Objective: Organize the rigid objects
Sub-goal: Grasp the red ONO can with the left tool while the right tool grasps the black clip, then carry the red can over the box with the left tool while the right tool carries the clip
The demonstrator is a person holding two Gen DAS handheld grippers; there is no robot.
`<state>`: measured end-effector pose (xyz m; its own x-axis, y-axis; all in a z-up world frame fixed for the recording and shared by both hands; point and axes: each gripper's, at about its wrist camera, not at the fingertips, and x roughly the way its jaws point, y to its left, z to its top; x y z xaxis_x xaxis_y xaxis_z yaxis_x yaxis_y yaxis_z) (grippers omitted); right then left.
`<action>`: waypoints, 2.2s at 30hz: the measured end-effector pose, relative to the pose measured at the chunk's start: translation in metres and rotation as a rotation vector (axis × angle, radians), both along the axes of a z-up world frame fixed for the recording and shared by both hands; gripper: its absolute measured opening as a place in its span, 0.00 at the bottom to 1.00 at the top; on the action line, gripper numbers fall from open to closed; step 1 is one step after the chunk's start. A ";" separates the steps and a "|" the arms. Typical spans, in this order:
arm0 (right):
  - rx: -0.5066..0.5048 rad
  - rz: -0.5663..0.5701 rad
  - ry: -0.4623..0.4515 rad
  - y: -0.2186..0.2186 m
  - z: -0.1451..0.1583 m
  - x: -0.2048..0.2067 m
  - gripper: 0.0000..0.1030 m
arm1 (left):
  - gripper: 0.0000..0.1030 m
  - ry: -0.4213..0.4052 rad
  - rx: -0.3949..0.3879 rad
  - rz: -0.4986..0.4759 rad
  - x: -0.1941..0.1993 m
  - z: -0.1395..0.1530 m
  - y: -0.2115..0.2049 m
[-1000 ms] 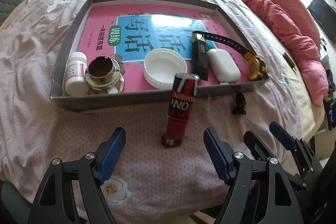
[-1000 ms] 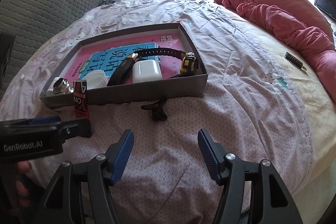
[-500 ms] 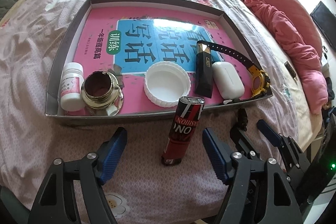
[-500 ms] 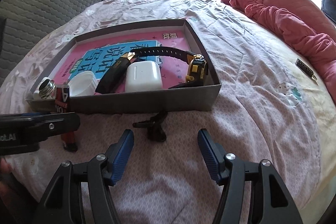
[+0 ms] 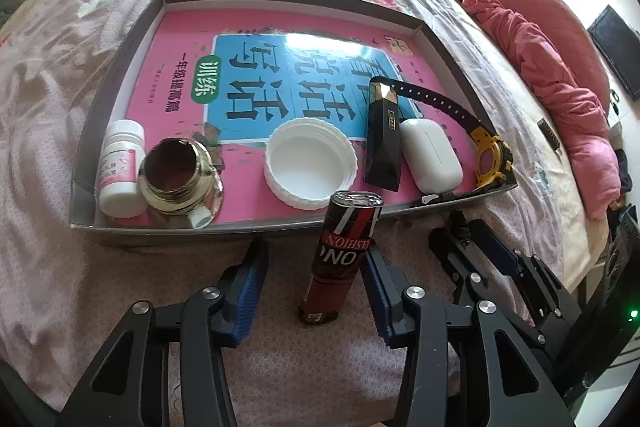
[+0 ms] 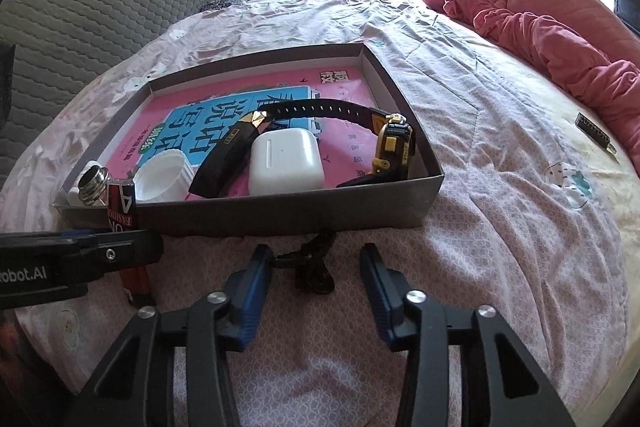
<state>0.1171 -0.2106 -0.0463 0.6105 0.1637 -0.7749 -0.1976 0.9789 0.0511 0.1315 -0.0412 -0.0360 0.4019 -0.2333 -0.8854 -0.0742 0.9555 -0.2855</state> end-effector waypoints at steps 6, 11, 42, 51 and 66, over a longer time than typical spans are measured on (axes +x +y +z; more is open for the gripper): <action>0.023 -0.004 0.008 -0.004 -0.002 0.004 0.24 | 0.43 0.001 -0.012 -0.011 0.004 -0.001 -0.005; 0.044 -0.018 0.009 -0.011 -0.006 -0.003 0.17 | 0.34 0.005 -0.017 -0.012 0.006 -0.005 -0.005; 0.159 -0.029 -0.004 -0.023 0.004 -0.027 0.16 | 0.21 -0.087 -0.071 0.057 -0.027 0.030 0.041; 0.175 -0.029 -0.019 -0.024 0.012 -0.035 0.16 | 0.21 -0.104 -0.067 0.087 -0.041 0.036 0.055; 0.219 -0.026 -0.041 -0.018 0.034 -0.046 0.16 | 0.21 -0.172 -0.078 0.093 -0.042 0.060 0.060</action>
<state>0.0707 -0.2285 -0.0124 0.6470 0.3092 -0.6970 -0.1790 0.9501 0.2554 0.0898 0.0184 0.0242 0.5689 -0.2531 -0.7825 -0.1043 0.9216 -0.3740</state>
